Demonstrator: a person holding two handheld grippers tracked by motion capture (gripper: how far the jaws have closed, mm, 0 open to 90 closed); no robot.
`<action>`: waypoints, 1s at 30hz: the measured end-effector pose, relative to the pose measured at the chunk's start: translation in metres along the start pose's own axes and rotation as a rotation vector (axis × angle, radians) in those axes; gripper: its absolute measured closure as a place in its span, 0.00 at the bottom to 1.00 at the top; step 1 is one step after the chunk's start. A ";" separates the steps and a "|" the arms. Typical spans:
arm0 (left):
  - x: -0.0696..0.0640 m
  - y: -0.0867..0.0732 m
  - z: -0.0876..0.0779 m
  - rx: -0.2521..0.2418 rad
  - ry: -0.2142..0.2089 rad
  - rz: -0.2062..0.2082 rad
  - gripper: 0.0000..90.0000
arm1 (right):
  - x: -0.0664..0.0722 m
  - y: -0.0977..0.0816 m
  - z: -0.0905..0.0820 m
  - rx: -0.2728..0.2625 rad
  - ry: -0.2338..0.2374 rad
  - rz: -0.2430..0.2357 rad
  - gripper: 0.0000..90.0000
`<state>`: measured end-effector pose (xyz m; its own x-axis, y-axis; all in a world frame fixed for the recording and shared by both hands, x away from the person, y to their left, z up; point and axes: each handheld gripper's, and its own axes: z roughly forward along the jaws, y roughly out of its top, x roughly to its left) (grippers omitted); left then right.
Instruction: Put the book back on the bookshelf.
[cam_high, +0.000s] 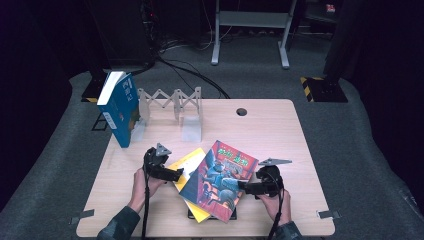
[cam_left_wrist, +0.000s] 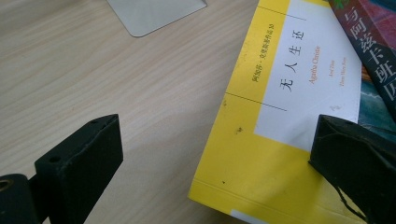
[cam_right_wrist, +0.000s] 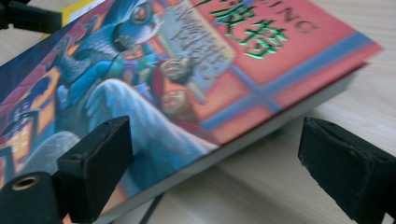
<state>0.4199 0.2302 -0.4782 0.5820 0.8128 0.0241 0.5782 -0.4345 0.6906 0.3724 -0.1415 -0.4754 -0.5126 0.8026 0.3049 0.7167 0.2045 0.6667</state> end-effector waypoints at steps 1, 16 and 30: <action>0.000 0.000 0.000 0.005 -0.004 0.000 0.03 | 0.002 0.000 0.001 0.007 0.008 0.013 0.12; 0.001 -0.001 0.000 -0.002 -0.041 -0.011 0.06 | 0.023 -0.009 -0.003 0.027 0.034 -0.011 0.15; 0.001 -0.003 0.001 0.000 -0.066 -0.035 0.07 | 0.019 -0.005 0.003 0.033 0.059 0.006 0.16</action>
<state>0.4196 0.2316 -0.4808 0.5982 0.7999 -0.0480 0.5985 -0.4062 0.6905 0.3608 -0.1253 -0.4748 -0.5347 0.7699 0.3485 0.7342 0.2190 0.6426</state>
